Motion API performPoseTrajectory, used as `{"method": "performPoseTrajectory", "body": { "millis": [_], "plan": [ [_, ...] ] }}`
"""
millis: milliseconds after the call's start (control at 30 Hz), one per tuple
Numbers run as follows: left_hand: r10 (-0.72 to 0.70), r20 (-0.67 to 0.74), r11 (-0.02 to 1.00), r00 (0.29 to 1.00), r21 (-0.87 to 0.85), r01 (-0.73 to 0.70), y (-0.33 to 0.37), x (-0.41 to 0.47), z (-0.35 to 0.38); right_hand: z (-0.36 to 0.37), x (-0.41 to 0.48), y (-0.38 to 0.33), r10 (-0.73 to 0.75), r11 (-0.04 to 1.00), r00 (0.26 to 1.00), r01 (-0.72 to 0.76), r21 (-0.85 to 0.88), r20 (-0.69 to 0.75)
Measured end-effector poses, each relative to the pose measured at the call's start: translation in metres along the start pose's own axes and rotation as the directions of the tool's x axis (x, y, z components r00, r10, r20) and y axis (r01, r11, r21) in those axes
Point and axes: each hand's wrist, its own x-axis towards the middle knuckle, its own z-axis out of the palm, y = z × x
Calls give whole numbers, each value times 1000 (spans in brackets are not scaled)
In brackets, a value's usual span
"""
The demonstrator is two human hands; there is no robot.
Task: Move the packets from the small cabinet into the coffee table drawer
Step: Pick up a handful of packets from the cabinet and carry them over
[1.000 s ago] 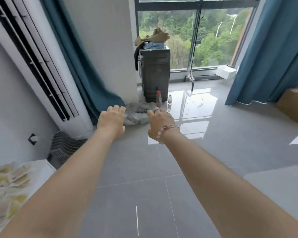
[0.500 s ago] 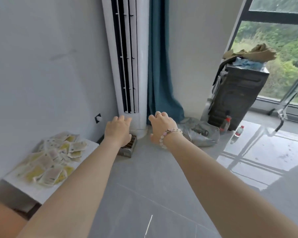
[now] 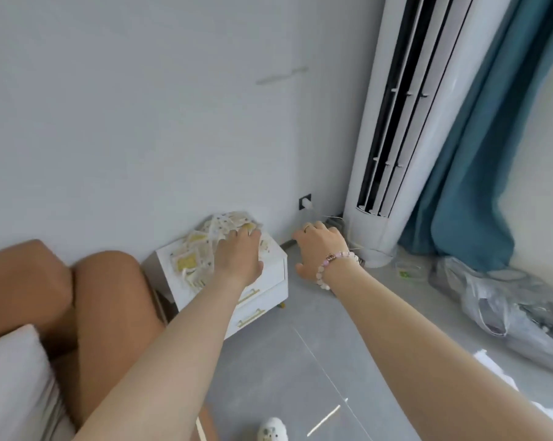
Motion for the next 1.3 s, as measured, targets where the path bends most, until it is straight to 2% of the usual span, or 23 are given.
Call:
{"method": "performPoseTrajectory", "body": {
  "millis": [133, 300, 400, 533, 700, 833, 1000, 1167, 1300],
  "plan": [
    [-94, -17, 995, 995, -33, 93, -33, 33, 6, 7, 47, -2, -33, 999, 999, 33, 2, -6],
    [-83, 9, 997, 996, -3, 83, -64, 79, 24, 16, 116, -5, -35, 998, 997, 39, -54, 75],
    [-144, -8, 988, 989, -53, 144, -105, 111, 30, 14, 175, -29, -78, 996, 994, 80, -33, 71],
    [-266, 85, 958, 960, -84, 273, -171, 141, 52, 23, 247, -73, -138, 990, 984, 139, -6, 117],
    [-404, 222, 890, 888, -130, 437, -227, 165, 107, 69, 307, -105, -143, 989, 964, 150, -15, 224],
    [-391, 362, 875, 846, -137, 464, -229, 170, 157, 115, 322, -100, -94, 993, 930, 114, -38, 356],
    [-396, 456, 851, 797, -144, 505, -213, 186, 220, 173, 343, -72, 38, 996, 897, 3, -91, 441],
    [-484, 516, 767, 707, -138, 626, -194, 191, 278, 238, 358, -56, 167, 986, 847, -147, -81, 504],
    [-532, 573, 678, 624, -154, 719, -181, 203, 323, 297, 374, -52, 189, 980, 831, -196, -43, 523]
  ]
}}
